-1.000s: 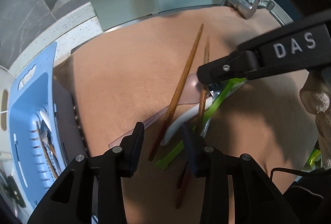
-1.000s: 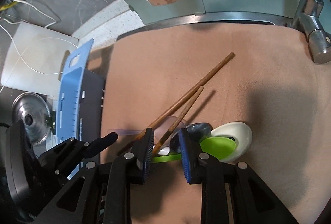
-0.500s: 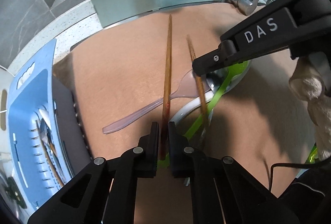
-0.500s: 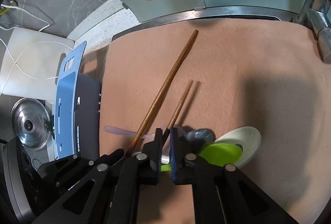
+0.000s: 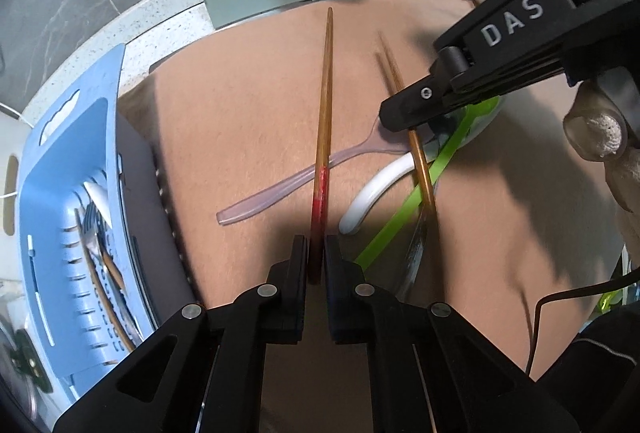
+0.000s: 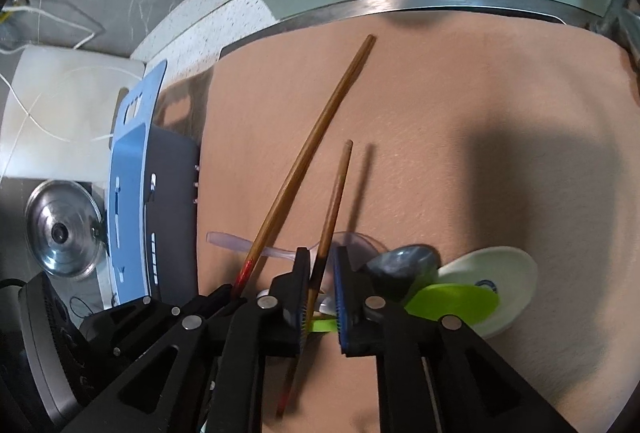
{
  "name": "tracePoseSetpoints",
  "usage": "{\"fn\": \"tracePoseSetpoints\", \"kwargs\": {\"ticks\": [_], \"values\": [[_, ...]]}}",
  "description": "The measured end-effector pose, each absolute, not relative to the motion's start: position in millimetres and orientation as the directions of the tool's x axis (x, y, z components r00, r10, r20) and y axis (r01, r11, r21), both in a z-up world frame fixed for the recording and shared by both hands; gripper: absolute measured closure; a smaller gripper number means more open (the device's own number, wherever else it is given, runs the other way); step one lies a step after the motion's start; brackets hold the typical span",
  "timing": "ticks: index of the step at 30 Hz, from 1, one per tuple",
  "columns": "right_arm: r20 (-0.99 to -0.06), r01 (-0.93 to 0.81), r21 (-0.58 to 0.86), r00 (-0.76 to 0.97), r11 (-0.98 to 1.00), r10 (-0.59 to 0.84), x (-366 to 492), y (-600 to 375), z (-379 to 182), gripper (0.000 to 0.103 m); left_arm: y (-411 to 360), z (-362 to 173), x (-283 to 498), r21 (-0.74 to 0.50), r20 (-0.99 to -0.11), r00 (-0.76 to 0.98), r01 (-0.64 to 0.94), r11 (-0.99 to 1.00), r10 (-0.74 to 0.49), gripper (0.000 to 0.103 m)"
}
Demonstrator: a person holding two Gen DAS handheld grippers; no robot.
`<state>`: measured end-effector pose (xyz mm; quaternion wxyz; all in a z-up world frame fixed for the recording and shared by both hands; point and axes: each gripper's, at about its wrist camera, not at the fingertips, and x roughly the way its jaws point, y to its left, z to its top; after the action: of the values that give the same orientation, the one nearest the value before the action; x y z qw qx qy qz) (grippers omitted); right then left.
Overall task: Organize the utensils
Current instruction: 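Lower the left tool onto one red-tipped chopstick while the right tool approaches the other, then close the left tool on one chopstick while the right tool closes on the other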
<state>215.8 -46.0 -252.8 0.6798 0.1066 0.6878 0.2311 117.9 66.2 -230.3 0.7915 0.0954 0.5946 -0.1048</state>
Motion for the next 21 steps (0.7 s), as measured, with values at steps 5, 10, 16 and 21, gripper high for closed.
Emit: {"fn": "tracePoseSetpoints", "kwargs": {"ticks": [5,10,16,21], "values": [[-0.888,-0.178,0.459,-0.068,0.871,0.454,214.8,-38.4,-257.6,0.091,66.4,-227.8,111.0,0.028,-0.963,0.265,0.277,0.96,-0.048,0.096],[-0.884,-0.177,0.466,-0.056,0.867,0.464,215.3,-39.7,-256.3,0.094,64.7,-228.3,106.7,0.025,-0.966,0.254,0.279,0.96,-0.049,0.096],[-0.863,-0.124,0.502,-0.017,0.856,0.504,222.5,-57.6,-252.2,0.097,60.4,-228.2,95.3,0.033,-0.969,0.242,0.299,0.954,-0.042,0.096],[-0.855,-0.093,0.517,-0.013,0.851,0.518,226.1,-63.8,-254.5,0.097,59.9,-226.8,104.1,0.032,-0.967,0.252,0.265,0.964,-0.037,0.077]]}}
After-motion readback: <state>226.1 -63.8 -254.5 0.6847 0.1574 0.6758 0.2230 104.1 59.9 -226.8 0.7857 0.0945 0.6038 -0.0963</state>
